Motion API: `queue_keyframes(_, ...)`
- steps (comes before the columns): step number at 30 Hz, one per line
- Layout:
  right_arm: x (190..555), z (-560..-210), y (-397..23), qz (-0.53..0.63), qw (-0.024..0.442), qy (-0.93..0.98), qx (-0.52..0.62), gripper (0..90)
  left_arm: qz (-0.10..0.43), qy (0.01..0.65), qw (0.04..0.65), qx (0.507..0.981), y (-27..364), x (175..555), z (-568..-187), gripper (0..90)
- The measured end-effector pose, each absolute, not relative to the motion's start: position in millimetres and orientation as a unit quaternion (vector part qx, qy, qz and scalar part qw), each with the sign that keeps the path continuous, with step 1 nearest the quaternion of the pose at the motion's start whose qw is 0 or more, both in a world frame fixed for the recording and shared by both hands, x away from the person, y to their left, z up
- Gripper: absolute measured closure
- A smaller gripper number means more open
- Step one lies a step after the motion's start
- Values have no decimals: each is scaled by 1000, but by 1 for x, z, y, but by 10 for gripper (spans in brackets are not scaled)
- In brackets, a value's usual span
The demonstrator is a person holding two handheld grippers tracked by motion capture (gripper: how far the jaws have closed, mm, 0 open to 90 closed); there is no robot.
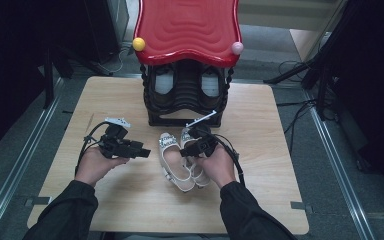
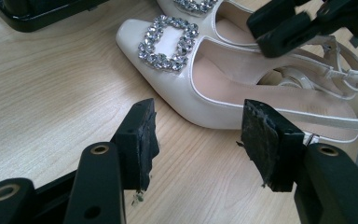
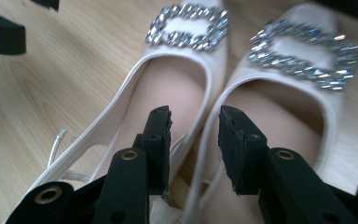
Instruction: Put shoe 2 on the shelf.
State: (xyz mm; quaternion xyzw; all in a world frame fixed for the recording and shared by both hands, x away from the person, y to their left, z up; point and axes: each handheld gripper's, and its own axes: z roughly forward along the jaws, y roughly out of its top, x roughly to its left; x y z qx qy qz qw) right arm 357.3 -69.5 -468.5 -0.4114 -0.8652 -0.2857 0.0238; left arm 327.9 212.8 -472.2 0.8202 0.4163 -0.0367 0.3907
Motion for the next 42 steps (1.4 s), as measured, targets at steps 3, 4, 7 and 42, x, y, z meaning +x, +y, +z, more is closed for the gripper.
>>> queue_keyframes(3,358,-475,-60,-259,28,-875,-408,659,-35,417,390,820,213,328,-472,457)
queue_keyframes(4,358,-476,-57,-249,25,-878,-407,660,-35,417,390,820,214,328,-472,457)
queue_keyframes(7,358,-479,-54,-227,17,-884,-408,681,-35,417,390,820,214,328,-472,456)
queue_keyframes(42,371,-437,-68,-196,33,-926,-320,860,-13,440,395,806,237,324,-470,452)
